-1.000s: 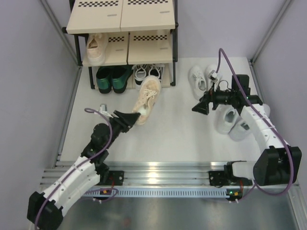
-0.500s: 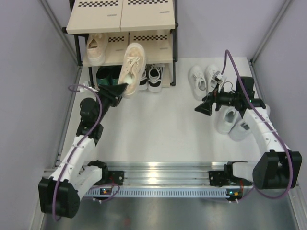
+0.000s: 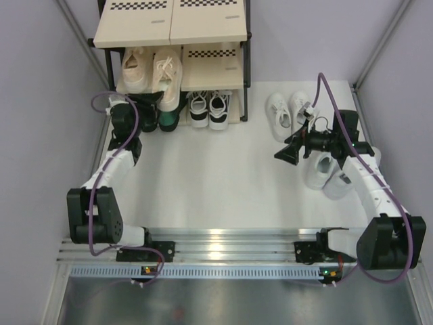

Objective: Place and organize the shoes onto the shoe shelf
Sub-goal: Place the shoe at the shoe shelf.

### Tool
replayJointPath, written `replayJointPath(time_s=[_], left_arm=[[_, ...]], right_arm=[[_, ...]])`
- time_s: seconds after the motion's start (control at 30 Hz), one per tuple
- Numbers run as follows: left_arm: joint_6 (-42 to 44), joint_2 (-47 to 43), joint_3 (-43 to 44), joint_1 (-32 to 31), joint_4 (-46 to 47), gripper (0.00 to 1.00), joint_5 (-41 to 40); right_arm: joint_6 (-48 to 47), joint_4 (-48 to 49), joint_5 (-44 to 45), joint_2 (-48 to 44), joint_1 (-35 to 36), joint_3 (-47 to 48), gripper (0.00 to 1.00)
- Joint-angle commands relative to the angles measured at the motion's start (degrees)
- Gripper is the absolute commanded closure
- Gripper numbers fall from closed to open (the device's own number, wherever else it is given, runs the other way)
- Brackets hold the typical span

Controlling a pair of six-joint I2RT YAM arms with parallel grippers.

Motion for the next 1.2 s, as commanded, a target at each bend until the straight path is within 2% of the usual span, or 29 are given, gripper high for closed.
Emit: replayJointPath(time_s=[0.0,0.2,0.23,0.67,0.7,0.9,0.93,0.97,1.0,1.1,1.17], left_arm=[[-1.9,0.2,8.0,0.9,5.1,1.0,-0.1],[-2.1,5.5,16.3,1.4,-3.1,1.0,-1.6],[-2.2,6.2,17.7,1.5,-3.3,1.0,-1.4],[-1.6,14.3,25.9,2.5,-12.6,0.98,-2.1],[-1.5,15.1,26.5,2.7,-13.0,0.86,-1.4],[-2.3,16.9,27.4,3.1,-13.4,0.48,0.1],[-2.2,16.8,27.3,3.1,-13.4,0.36,0.4],[-2.1,16.6,27.3,3.1,-13.5,0.29,0.5],[-2.1,16.5,27.2,3.1,-13.4,0.26,0.6],[-1.9,15.7,27.2,3.4,-13.7,0.08,1.4],[-1.8,15.0,27.2,3.5,-13.8,0.04,2.0]], right_arm=[[-0.8,2.8,-1.6,-1.6,-0.8,-0.3,0.01],[-0.8,3.1,-1.5,-1.8,-0.7,-0.6,0.01],[-0.8,3.2,-1.6,-2.0,-2.7,-0.6,0.01],[-0.1,4.3,-1.9,-2.3,-3.4,-1.3,0.01],[-0.1,4.3,-1.9,-2.2,-3.4,-1.3,0.0],[-0.1,4.3,-1.9,-2.4,-4.1,-1.4,0.01],[0.0,4.4,-2.1,-2.5,-4.2,-1.4,0.01],[-0.1,4.5,-2.1,-2.5,-4.3,-1.4,0.01],[0.0,4.4,-2.2,-2.5,-4.5,-1.4,0.01],[0.1,4.7,-2.3,-2.6,-4.7,-1.5,0.01],[0.2,4.7,-2.5,-2.7,-4.9,-1.6,0.01]])
